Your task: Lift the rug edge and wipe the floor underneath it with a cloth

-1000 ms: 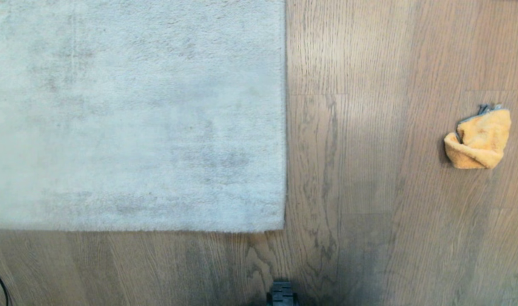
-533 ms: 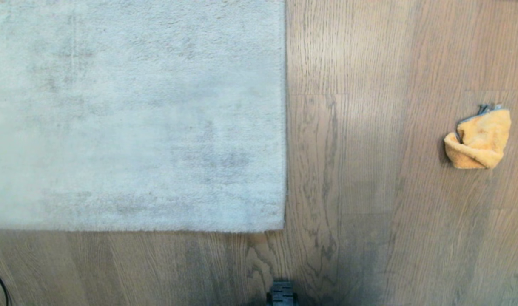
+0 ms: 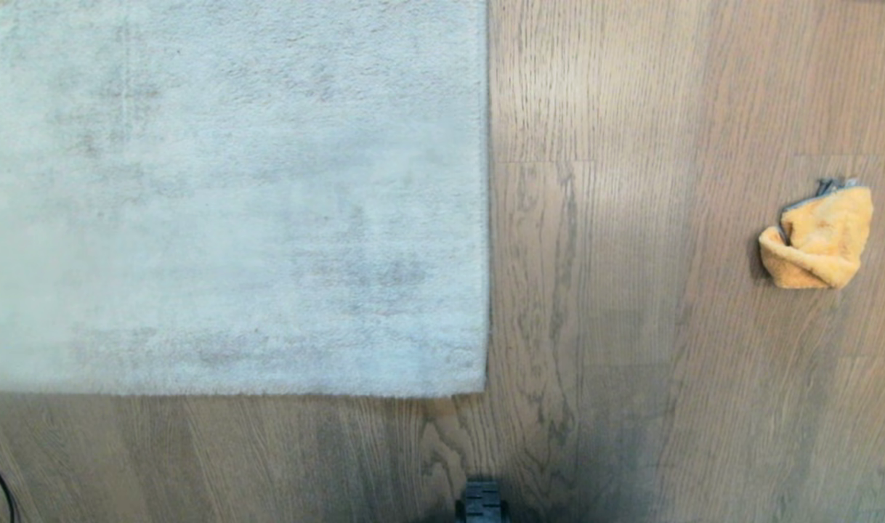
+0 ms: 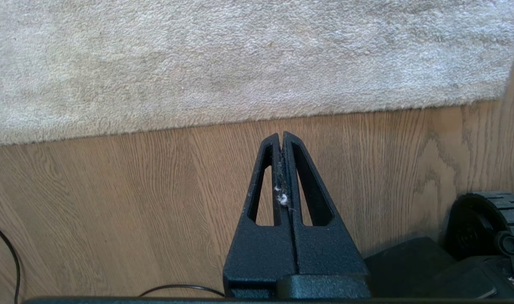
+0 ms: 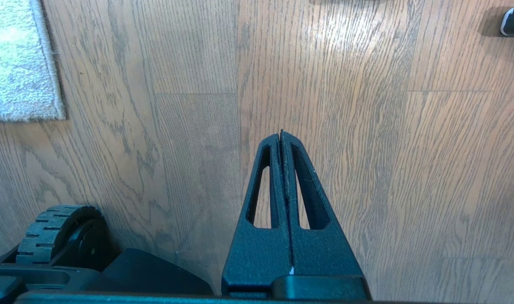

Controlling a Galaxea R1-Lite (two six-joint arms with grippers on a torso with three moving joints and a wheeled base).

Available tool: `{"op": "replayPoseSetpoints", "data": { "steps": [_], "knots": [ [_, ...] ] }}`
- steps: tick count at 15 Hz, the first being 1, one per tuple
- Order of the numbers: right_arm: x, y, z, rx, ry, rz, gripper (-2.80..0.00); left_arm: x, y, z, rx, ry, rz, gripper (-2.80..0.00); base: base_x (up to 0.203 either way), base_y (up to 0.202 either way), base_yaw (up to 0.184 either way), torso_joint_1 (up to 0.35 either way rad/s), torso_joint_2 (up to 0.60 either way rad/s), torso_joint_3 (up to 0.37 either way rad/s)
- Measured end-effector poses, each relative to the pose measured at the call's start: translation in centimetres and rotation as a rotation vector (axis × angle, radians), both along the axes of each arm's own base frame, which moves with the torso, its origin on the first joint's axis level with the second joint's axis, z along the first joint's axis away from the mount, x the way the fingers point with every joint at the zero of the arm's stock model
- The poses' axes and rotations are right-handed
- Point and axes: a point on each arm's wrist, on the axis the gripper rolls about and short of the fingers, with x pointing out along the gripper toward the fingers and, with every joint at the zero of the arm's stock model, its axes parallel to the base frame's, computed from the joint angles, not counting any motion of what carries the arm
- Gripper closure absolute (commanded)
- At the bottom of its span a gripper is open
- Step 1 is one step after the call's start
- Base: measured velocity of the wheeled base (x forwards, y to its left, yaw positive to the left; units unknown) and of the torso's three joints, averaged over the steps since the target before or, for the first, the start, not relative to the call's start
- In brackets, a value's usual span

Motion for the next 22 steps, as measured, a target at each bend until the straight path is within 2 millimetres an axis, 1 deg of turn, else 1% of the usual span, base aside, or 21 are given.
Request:
{"op": "replayPoseSetpoints", "data": {
  "steps": [12, 22],
  "knots": [
    [0.0, 0.0, 0.0, 0.0, 0.0, 0.0, 0.0, 0.0, 0.0, -0.02, -0.001, 0.001, 0.001, 0.0, 0.0, 0.0, 0.0, 0.001, 0.0, 0.003],
    [0.0, 0.0, 0.0, 0.0, 0.0, 0.0, 0.0, 0.0, 0.01, -0.04, -0.023, 0.004, 0.002, 0.0, 0.0, 0.0, 0.0, 0.002, 0.0, 0.179]
  ]
}}
